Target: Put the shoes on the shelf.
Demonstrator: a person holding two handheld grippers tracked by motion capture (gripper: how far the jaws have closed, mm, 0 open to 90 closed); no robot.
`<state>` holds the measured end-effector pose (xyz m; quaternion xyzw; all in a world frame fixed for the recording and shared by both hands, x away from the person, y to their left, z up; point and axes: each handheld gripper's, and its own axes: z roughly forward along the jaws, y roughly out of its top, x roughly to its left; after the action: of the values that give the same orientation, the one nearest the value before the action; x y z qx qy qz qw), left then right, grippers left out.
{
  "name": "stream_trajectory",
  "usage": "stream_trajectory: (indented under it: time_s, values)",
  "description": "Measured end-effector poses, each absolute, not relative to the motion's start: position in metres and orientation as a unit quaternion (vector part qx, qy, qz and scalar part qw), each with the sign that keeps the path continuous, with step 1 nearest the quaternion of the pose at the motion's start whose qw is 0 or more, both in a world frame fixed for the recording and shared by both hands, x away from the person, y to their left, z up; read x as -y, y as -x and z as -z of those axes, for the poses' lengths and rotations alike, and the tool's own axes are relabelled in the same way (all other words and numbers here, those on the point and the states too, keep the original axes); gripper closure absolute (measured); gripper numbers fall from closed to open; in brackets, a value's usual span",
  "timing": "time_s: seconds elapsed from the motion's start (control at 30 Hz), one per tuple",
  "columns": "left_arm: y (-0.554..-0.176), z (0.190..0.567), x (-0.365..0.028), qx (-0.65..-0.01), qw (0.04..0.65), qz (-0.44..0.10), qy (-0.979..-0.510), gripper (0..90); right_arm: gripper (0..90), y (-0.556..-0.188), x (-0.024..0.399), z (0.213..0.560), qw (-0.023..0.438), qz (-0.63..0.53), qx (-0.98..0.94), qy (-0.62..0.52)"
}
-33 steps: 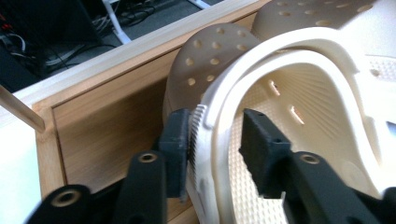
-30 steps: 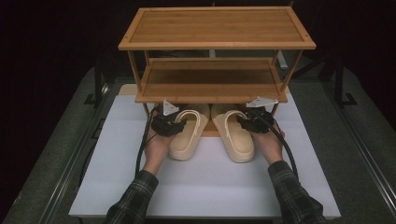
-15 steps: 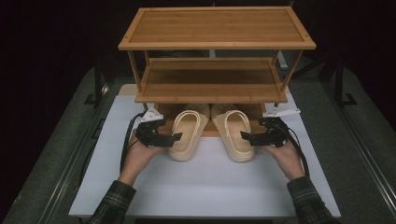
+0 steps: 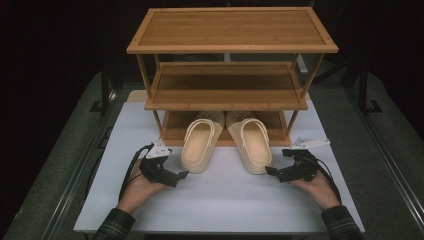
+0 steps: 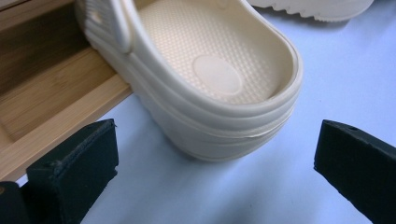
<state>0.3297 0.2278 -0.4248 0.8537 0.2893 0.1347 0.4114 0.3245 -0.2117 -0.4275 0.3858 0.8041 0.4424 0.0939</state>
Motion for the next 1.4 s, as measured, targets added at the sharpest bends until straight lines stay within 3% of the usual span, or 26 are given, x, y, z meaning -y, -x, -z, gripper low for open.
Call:
stream_trajectory:
  time_s: [0.8, 1.4]
  values:
    - [-0.356, 0.441, -0.184, -0.289, 0.401, -0.14, -0.858, 0.0, 0.0, -0.352, 0.175, 0.441, 0.092, -0.42, -0.822, -0.372]
    - [-0.371, 0.445, -0.142, -0.283, 0.401, -0.135, -0.86, 1.9, 0.0, -0.369, 0.139, 0.443, 0.116, -0.413, -0.818, -0.383]
